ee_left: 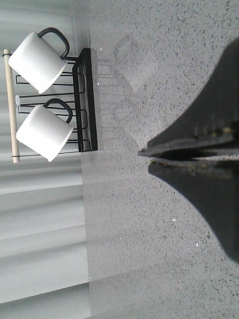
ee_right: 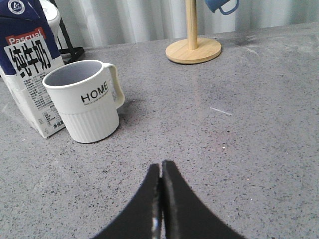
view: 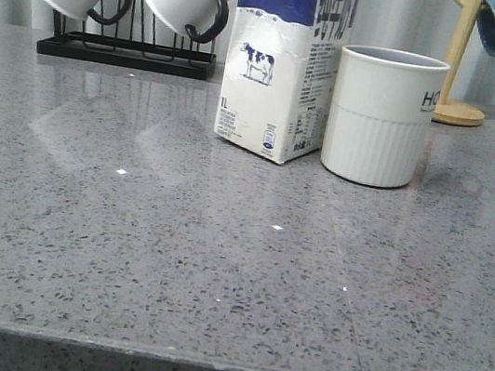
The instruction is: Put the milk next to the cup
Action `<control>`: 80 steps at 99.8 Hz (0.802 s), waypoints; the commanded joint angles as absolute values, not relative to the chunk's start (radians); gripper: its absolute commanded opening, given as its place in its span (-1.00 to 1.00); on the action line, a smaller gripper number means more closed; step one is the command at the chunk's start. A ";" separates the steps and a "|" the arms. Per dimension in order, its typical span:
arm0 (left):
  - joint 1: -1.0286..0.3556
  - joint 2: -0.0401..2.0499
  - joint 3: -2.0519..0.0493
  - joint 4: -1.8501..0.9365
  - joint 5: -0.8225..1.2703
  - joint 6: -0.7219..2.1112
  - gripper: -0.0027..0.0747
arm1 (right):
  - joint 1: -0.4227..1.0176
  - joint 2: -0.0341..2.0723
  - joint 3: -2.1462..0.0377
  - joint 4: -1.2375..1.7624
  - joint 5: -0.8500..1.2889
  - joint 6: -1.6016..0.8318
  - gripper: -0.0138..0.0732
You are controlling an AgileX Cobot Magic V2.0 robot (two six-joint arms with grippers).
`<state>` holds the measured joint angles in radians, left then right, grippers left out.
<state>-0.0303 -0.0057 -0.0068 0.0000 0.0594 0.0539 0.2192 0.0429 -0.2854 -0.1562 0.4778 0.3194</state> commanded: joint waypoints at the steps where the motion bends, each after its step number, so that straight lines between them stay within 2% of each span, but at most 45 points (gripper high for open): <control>1: -0.030 -0.028 0.051 -0.009 -0.024 0.054 -0.98 | 0.219 0.054 -0.310 -0.159 0.396 0.307 -0.84; 36: -0.030 -0.028 0.051 -0.009 -0.024 0.054 -0.98 | 0.219 0.054 -0.301 -0.184 0.359 0.307 -0.84; 50: -0.030 -0.028 0.051 -0.009 -0.024 0.054 -0.98 | 0.177 0.054 -0.240 -0.186 0.221 0.278 -0.84; 56: -0.030 -0.028 0.051 -0.009 -0.024 0.054 -0.98 | 0.142 0.054 -0.186 -0.144 0.125 0.200 -0.84; 57: -0.030 -0.028 0.051 -0.009 -0.024 0.054 -0.98 | 0.104 0.054 -0.138 -0.095 0.035 0.121 -0.84; 63: -0.030 -0.028 0.051 -0.009 -0.024 0.054 -0.98 | 0.068 0.054 -0.082 -0.052 -0.040 0.065 -0.84; 73: -0.030 -0.028 0.051 -0.009 -0.024 0.054 -0.98 | 0.028 0.050 0.013 -0.008 -0.139 0.036 -0.84; 80: -0.030 -0.028 0.051 -0.009 -0.024 0.054 -0.98 | 0.022 0.027 0.007 -0.007 -0.093 0.033 -0.84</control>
<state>-0.0303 -0.0057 -0.0068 0.0000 0.0594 0.0539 0.0384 0.0371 0.0149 -0.0261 0.0133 0.0635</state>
